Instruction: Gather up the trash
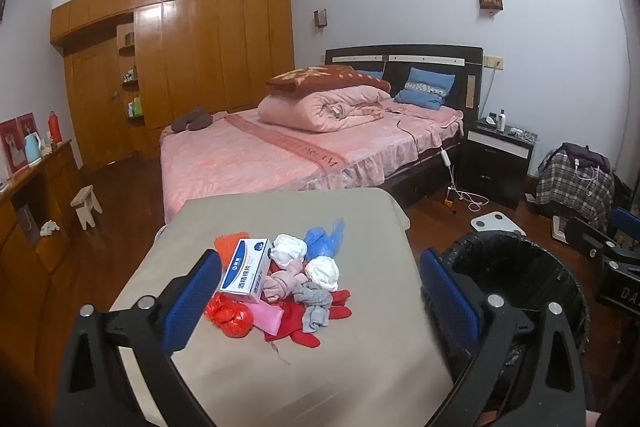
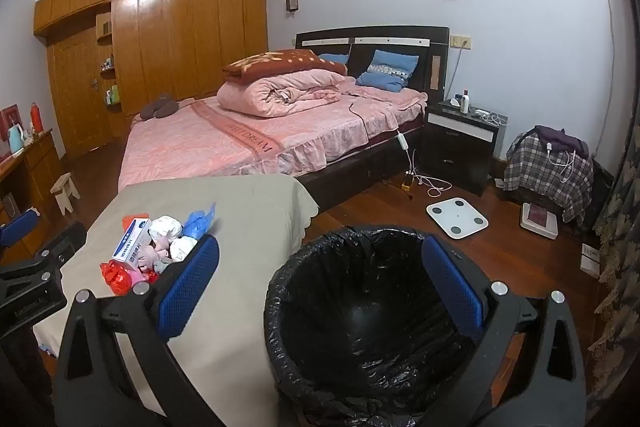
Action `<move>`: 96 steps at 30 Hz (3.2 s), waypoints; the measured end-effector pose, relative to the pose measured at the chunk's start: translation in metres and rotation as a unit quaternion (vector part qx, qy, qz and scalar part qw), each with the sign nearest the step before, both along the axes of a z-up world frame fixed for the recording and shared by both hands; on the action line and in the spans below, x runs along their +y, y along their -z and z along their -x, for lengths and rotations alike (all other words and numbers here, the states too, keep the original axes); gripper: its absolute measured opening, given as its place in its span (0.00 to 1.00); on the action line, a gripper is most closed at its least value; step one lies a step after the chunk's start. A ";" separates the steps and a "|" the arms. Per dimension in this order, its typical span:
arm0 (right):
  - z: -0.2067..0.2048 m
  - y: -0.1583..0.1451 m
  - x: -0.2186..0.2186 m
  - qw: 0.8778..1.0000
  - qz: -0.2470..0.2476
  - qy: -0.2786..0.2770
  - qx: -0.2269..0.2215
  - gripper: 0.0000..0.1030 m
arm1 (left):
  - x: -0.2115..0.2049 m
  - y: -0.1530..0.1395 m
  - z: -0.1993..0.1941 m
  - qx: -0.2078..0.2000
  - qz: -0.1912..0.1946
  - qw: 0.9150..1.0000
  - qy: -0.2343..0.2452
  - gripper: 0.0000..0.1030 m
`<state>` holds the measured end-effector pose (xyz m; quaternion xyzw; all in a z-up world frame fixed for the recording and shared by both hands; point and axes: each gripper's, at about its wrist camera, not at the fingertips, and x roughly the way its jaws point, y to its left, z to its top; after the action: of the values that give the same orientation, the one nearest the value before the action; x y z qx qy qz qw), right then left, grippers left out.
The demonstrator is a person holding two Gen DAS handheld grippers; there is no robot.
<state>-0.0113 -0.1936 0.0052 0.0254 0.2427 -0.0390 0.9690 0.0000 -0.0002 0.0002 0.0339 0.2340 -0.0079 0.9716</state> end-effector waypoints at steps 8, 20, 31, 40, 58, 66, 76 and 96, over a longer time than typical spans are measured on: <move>0.000 -0.001 0.000 1.000 0.000 0.001 0.000 0.96 | 0.000 0.000 0.000 0.000 0.001 1.000 0.000 0.94; -0.001 -0.001 0.000 1.000 0.003 0.000 0.000 0.96 | 0.001 0.000 0.000 -0.001 0.002 1.000 0.000 0.94; -0.002 -0.001 -0.001 1.000 0.003 0.000 0.000 0.96 | -0.001 -0.001 0.003 -0.002 0.000 1.000 0.002 0.94; -0.002 -0.001 -0.001 1.000 0.003 0.000 0.000 0.96 | 0.001 -0.001 0.000 0.000 0.003 1.000 -0.001 0.94; -0.001 -0.001 -0.001 1.000 0.004 0.000 0.001 0.96 | 0.001 0.000 0.000 0.001 0.004 1.000 -0.001 0.94; -0.001 -0.001 -0.001 1.000 0.003 0.001 0.001 0.96 | 0.001 0.000 0.000 0.001 0.005 1.000 -0.001 0.94; -0.002 -0.001 -0.001 1.000 0.003 0.001 0.001 0.96 | 0.002 0.000 -0.001 0.002 0.005 1.000 -0.001 0.94; -0.003 0.000 0.001 1.000 0.003 0.000 0.001 0.96 | 0.000 0.001 0.000 0.002 0.007 1.000 -0.001 0.94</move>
<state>-0.0086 -0.1924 0.0052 0.0225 0.2436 -0.0400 0.9688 0.0001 -0.0005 -0.0011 0.0267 0.2364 -0.0088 0.9712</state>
